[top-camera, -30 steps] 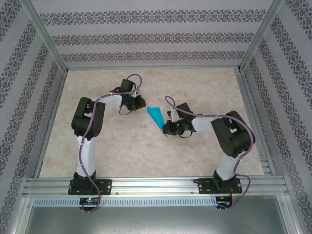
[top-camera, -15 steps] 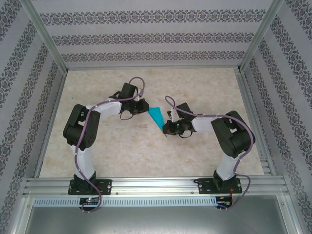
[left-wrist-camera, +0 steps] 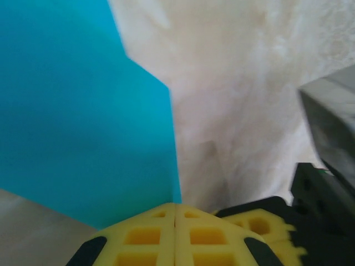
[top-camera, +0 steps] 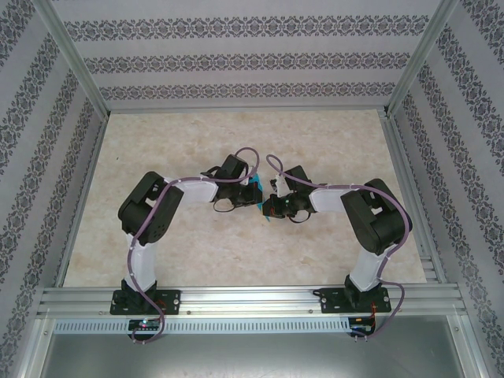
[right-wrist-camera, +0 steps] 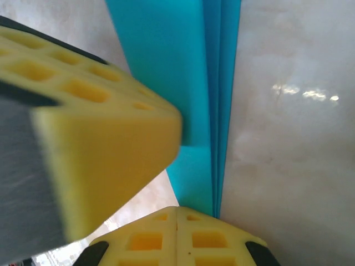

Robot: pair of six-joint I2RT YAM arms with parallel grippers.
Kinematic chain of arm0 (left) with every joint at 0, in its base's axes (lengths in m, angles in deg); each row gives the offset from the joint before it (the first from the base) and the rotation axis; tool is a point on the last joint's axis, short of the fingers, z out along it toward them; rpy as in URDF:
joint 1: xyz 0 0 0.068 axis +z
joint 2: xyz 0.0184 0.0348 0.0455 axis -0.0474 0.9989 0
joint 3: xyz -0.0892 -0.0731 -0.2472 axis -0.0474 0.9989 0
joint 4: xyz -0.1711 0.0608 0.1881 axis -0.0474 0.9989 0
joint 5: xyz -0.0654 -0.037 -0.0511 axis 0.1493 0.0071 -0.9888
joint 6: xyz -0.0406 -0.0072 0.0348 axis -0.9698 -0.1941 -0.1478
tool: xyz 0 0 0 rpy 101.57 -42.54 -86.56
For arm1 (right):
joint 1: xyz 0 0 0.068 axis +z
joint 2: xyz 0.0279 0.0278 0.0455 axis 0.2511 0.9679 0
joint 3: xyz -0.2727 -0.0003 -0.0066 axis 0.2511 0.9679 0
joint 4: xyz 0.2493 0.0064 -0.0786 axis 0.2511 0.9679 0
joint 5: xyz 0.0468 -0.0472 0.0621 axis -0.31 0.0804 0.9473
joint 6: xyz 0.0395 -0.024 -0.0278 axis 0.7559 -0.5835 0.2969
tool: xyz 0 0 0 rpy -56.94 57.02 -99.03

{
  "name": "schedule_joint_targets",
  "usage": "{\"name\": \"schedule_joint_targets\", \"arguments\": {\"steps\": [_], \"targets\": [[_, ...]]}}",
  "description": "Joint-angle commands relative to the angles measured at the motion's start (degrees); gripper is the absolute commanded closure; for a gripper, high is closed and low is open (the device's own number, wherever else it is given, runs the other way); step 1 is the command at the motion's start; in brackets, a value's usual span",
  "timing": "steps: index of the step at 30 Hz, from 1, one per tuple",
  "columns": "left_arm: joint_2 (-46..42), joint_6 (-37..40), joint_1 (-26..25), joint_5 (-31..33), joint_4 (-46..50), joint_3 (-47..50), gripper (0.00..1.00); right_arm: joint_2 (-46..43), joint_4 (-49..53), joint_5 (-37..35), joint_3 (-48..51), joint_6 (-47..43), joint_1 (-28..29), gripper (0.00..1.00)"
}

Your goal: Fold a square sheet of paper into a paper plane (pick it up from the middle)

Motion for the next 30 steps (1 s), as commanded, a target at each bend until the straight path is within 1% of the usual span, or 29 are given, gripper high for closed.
{"name": "schedule_joint_targets", "arguments": {"steps": [1, 8, 13, 22, 24, 30], "targets": [[1.7, -1.5, -0.6, 0.1, -1.9, -0.6, 0.93, 4.4, 10.8, -8.0, 3.3, -0.3, -0.4, 1.0], [3.3, -0.7, 0.6, 3.8, -0.6, -0.3, 0.93, 4.6, 11.3, -8.6, 4.0, 0.3, -0.7, 1.0], [3.4, 1.7, 3.2, 5.7, 2.4, -2.5, 0.93, 4.7, 12.3, -9.7, 4.4, 0.4, -1.0, 1.0], [7.2, 5.8, 9.8, 7.9, 6.5, -8.4, 0.92, 5.3, 12.3, -10.1, 4.7, 0.6, -1.3, 1.0], [8.3, 6.9, 11.0, 8.8, 6.9, -9.4, 0.92, 5.5, 12.3, -10.1, 4.5, 0.6, -1.4, 1.0], [10.2, 9.2, 14.3, 8.8, 5.6, -10.0, 0.92, 5.4, 12.3, -10.0, 4.7, 0.5, -1.6, 1.0]]}}
